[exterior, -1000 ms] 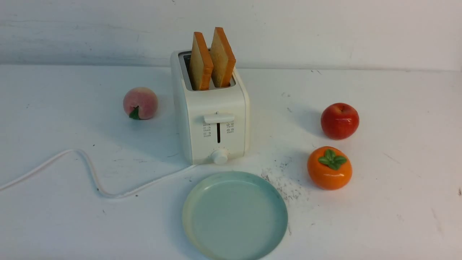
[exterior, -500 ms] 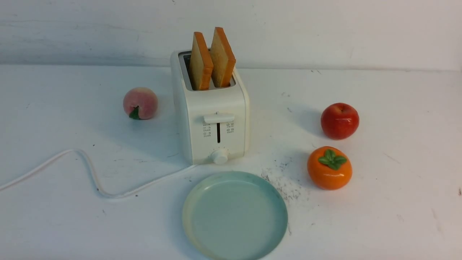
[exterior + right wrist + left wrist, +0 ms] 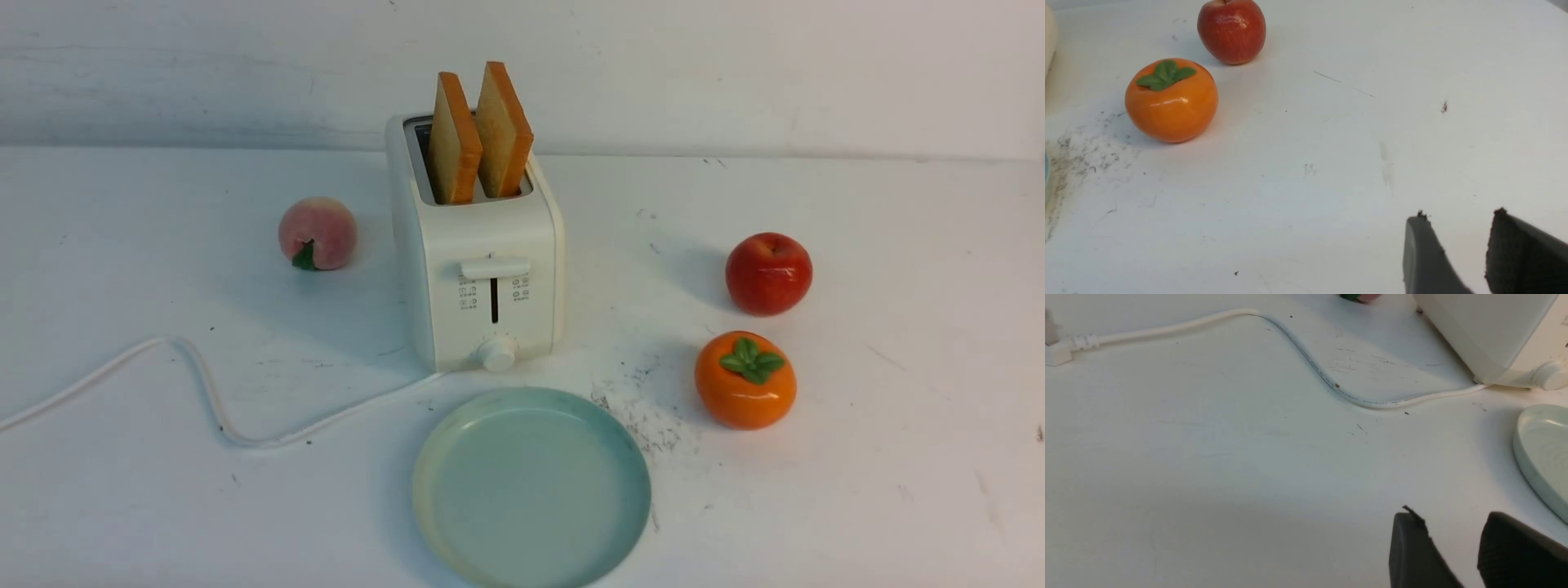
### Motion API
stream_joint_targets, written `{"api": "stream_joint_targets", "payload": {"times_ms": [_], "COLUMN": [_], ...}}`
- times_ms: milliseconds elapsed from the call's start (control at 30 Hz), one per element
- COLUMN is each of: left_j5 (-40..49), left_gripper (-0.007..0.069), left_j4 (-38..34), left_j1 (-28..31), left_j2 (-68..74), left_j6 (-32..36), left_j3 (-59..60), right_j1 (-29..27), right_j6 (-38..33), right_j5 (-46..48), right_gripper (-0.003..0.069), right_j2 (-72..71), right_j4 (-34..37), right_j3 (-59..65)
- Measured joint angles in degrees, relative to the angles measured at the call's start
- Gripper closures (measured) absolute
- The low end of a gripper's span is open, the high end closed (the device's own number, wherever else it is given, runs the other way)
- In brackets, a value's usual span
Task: Take toasted bread from bread machine on white table place on plate.
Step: 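Grasp the toast slice in the toaster and pull it up out of the slot with the right gripper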
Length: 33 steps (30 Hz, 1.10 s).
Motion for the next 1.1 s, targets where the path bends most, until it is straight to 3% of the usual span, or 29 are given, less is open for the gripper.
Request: {"api": "stream_joint_targets", "payload": {"times_ms": [667, 767, 867, 900, 967, 1100], "left_j5": [-0.11, -1.15, -4.14, -4.32, -5.53, -6.43], "left_gripper": [0.0386, 0.0386, 0.0386, 0.0386, 0.0386, 0.0386], "left_j4": [-1.49, -9.93, -26.62, -27.54, -36.96, -45.33], "left_j1": [0.00, 0.00, 0.00, 0.00, 0.00, 0.00], "left_j2": [0.00, 0.00, 0.00, 0.00, 0.00, 0.00], "left_j6": [-1.32, -6.95, -17.22, -17.75, -22.03, -23.19], "left_j3": [0.00, 0.00, 0.00, 0.00, 0.00, 0.00], "right_j1": [0.00, 0.00, 0.00, 0.00, 0.00, 0.00], "right_j6": [0.67, 7.41, 22.70, 23.48, 30.80, 33.72], "right_j5": [-0.95, -3.83, -7.05, -7.05, -7.68, -8.11], "right_gripper": [0.0419, 0.0419, 0.0419, 0.0419, 0.0419, 0.0419], "right_j2": [0.00, 0.00, 0.00, 0.00, 0.00, 0.00], "right_j4": [-3.90, 4.57, 22.05, 23.93, 32.34, 37.79], "right_j3": [0.06, 0.31, 0.31, 0.31, 0.31, 0.31]}}
